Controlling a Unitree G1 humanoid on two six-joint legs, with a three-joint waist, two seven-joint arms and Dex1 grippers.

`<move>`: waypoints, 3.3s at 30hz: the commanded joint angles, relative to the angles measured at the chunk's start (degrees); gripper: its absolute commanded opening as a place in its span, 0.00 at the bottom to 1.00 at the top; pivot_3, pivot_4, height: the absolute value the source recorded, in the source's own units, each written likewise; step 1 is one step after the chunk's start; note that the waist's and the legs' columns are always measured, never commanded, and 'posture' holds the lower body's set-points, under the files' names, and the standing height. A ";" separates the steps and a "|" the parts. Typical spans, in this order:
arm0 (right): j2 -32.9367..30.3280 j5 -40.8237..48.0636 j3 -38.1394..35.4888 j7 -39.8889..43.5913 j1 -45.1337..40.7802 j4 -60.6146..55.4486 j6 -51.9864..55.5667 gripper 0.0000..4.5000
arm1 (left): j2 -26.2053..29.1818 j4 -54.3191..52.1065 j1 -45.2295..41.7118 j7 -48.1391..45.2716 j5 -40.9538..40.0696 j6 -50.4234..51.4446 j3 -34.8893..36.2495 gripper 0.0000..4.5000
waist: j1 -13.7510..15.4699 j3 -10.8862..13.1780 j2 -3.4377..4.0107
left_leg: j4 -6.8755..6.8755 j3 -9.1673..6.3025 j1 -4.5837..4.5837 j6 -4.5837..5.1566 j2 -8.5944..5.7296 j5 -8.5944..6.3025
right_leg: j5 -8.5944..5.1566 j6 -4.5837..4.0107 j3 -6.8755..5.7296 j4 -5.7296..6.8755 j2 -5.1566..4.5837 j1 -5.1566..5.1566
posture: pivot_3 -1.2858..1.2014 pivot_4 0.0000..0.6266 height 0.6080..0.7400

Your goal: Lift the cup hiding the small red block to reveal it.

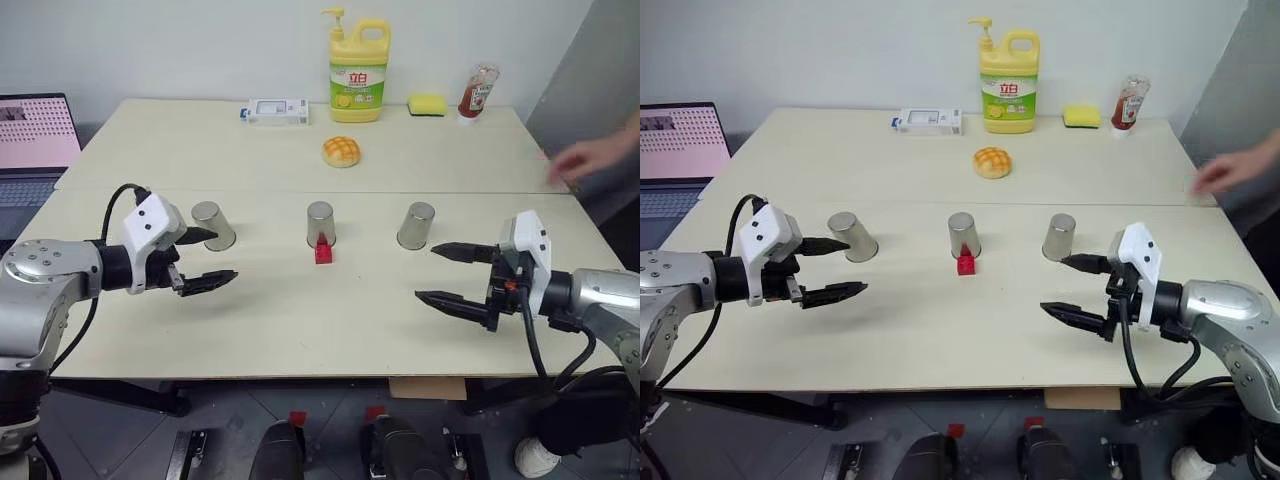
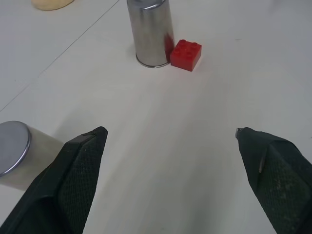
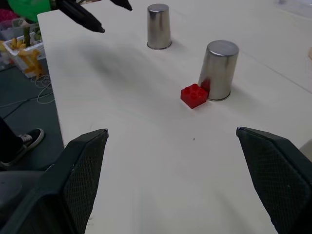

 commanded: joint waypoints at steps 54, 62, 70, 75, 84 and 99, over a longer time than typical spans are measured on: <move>-1.30 -2.00 0.79 1.26 -2.80 2.30 -4.98 0.99 | 0.61 -6.60 3.50 2.11 -2.64 3.71 4.95 1.00 | 0.04 0.00 0.00 | 0.00 -0.05 0.11 0.00 0.02 0.00 | 0.00 0.00 0.03 -0.04 -0.03 0.12 | 0.52 0.24 1.00; -1.45 -2.51 1.21 1.56 -2.28 1.99 -5.19 0.99 | 0.57 -6.02 3.19 1.91 -2.16 3.14 4.35 1.00 | 0.04 0.00 0.00 | -0.01 -0.05 0.11 0.00 0.02 0.00 | 0.00 0.00 0.02 -0.04 -0.03 0.12 | 0.52 0.24 1.00; -1.44 -2.72 1.36 1.68 -2.08 1.92 -5.28 0.99 | 0.34 -5.54 2.64 1.80 -1.96 2.89 3.98 1.00 | 0.03 0.00 0.00 | -0.01 -0.04 0.11 0.00 0.02 0.00 | 0.00 0.00 0.02 -0.05 -0.03 0.12 | 0.52 0.24 1.00; -1.53 -2.86 1.40 1.79 -2.11 1.95 -5.36 0.99 | 0.29 -5.34 2.48 1.74 -1.80 2.73 3.86 1.00 | 0.04 0.00 0.00 | -0.01 -0.04 0.11 0.00 0.02 0.00 | 0.00 0.00 0.02 -0.05 -0.03 0.12 | 0.52 0.24 1.00; -1.66 -3.02 1.63 1.88 -2.46 2.04 -5.33 0.99 | 0.22 -5.10 2.44 1.78 -1.69 2.48 3.75 1.00 | 0.04 0.00 0.00 | -0.01 -0.04 0.11 0.00 0.02 0.00 | 0.00 0.00 0.02 -0.05 -0.03 0.12 | 0.52 0.24 1.00; 1.08 1.35 3.62 0.67 -5.80 0.33 -1.48 0.99 | -1.45 0.84 0.30 4.35 -2.81 5.52 4.89 1.00 | -0.03 0.00 0.00 | -0.02 -0.06 0.12 0.00 0.02 0.00 | 0.00 0.00 0.01 -0.05 -0.04 0.11 | 0.52 0.24 1.00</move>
